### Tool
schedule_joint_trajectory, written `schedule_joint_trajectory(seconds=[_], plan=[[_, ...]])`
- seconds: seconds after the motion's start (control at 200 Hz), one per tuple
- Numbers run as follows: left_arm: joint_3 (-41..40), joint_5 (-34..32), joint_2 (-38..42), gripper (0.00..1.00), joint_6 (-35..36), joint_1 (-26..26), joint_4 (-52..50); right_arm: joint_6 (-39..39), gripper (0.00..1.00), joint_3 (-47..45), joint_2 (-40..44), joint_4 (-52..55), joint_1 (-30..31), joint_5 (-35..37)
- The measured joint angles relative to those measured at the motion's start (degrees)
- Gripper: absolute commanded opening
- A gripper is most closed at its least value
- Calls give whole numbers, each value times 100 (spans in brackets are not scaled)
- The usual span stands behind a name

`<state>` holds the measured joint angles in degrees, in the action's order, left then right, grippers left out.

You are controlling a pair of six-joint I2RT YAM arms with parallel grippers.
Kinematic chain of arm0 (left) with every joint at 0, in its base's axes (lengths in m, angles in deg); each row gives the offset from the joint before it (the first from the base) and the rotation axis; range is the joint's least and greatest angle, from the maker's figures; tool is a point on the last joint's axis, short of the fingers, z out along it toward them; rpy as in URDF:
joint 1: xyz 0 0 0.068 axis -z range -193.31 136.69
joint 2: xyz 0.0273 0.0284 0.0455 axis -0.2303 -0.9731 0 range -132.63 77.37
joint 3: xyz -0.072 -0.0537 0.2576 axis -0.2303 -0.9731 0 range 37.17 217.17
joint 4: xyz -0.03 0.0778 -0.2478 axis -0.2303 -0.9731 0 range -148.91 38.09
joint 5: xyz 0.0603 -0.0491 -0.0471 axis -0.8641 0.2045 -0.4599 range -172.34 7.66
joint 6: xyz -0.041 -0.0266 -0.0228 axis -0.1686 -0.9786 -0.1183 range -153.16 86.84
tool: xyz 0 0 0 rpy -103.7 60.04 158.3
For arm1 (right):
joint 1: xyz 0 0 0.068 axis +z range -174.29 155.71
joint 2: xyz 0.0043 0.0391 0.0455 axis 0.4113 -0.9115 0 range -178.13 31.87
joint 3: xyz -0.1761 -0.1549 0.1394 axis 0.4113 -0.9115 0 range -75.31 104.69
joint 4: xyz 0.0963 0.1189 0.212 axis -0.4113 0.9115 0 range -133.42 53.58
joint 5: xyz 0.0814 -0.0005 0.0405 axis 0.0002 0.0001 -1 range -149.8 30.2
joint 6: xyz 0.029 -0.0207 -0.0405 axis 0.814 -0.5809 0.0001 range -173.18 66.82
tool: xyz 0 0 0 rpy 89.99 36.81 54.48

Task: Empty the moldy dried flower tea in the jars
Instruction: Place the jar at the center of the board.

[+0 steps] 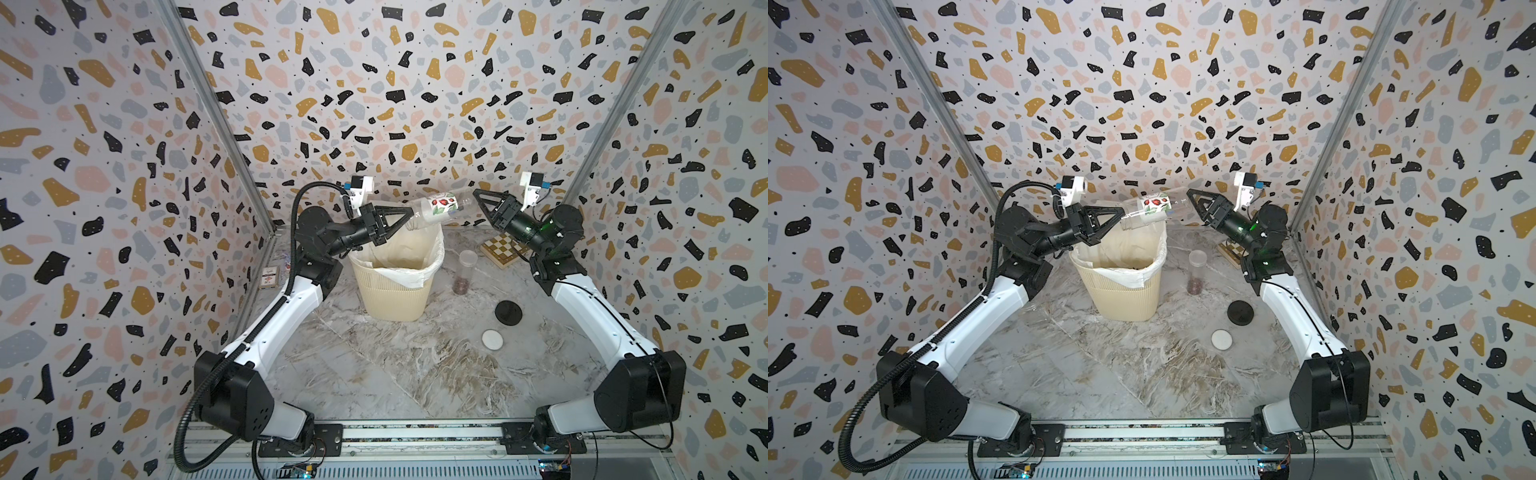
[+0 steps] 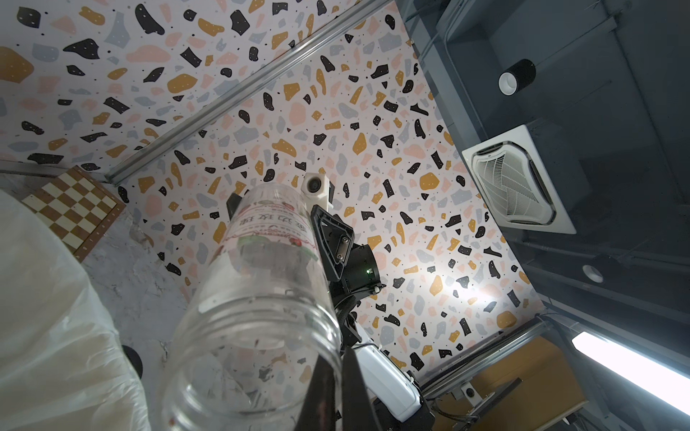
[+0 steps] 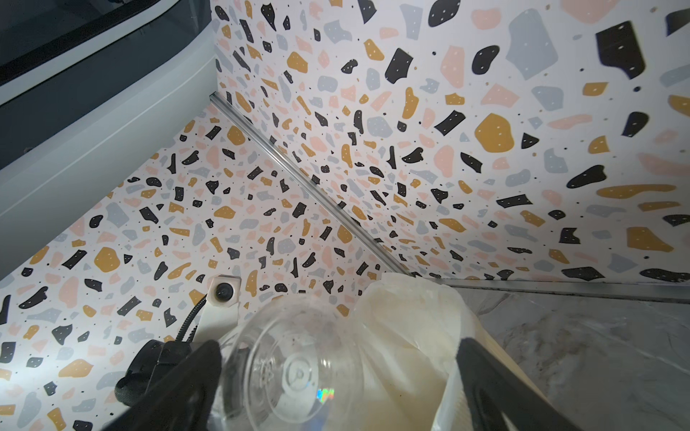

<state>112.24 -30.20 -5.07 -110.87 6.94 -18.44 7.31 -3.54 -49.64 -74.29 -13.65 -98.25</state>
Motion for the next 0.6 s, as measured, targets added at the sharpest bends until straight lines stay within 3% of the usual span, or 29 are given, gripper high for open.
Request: schedule_joint_trajectory(seconds=[0.245,0.601], plan=[[396,-2,138,0,774,-173,-1185,-13,100,-372,262,35,-310,-39],[1029,-227,905,0,1910,-1368,-3084,-149,100,-682,566,164,-516,-98]])
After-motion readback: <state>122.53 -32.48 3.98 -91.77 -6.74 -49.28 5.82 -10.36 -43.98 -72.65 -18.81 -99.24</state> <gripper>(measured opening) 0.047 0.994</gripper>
